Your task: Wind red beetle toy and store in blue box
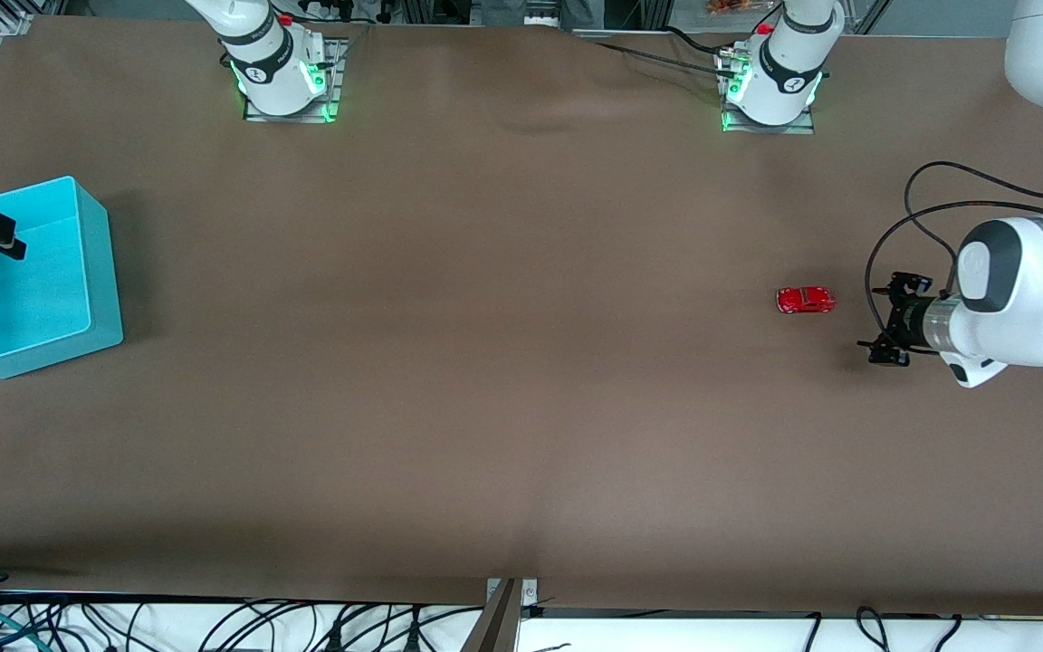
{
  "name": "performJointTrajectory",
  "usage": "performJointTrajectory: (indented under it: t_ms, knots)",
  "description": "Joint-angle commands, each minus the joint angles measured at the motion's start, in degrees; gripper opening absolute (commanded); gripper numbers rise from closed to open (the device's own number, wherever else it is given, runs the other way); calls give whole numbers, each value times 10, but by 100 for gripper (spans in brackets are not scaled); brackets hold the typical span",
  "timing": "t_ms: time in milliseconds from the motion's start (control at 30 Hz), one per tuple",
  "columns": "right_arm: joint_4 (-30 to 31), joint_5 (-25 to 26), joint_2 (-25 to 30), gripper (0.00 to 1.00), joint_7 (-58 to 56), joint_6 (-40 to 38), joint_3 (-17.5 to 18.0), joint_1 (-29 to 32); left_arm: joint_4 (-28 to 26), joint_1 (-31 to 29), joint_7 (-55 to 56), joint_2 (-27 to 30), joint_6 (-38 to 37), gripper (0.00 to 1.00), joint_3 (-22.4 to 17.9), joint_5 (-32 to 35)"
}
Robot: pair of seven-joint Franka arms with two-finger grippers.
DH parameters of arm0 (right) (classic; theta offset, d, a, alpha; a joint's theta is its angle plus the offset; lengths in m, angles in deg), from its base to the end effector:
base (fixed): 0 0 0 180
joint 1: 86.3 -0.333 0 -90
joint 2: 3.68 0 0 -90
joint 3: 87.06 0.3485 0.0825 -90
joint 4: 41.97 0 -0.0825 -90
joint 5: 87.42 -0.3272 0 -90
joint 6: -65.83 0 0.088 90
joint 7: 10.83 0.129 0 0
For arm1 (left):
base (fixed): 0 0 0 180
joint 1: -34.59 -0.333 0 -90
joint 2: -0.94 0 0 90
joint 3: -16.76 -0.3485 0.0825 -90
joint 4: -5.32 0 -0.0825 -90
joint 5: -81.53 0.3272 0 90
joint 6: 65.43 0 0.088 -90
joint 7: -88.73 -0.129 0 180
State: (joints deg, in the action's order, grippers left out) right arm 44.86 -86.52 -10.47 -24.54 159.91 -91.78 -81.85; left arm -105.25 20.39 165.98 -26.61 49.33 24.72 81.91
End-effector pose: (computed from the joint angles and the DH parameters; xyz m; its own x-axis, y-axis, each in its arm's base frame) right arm 0.5370 -0.0857 0.6029 0.9967 0.0808 0.0021 0.0808 -0.9964 0.0267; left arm 0.5404 0.0637 0.2642 0.0860 0.9857 -0.1446 0.9196 -0.1344 -0.3691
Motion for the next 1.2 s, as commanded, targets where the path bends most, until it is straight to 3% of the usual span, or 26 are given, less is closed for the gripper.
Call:
performJointTrajectory:
  t_ms: [0, 500, 667, 801, 901, 1101, 1168]
  knots:
    - [-14, -2, -5, 100, 1, -2, 1, 3, -72, 14, 27, 29, 59, 100, -8, -11]
    - [-14, -2, -5, 100, 0, -2, 1, 3, -119, 24, 71, 42, 70, 100, -6, -5]
    - [-14, -2, -5, 100, 2, -2, 1, 3, -119, 27, 72, 40, 71, 88, -6, -5]
    - [-14, -2, -5, 100, 2, -2, 1, 3, -119, 26, 72, 38, 70, 62, -6, -5]
    - [-14, -2, -5, 100, 2, -2, 1, 3, -117, 27, 72, 35, 72, 48, -6, -4]
    - [-14, -2, -6, 100, 2, -2, 1, 3, -112, 27, 72, 31, 78, 0, -6, -3]
    - [-14, -2, -5, 100, 2, -2, 1, 3, -110, 28, 72, 33, 78, 0, -6, -3]
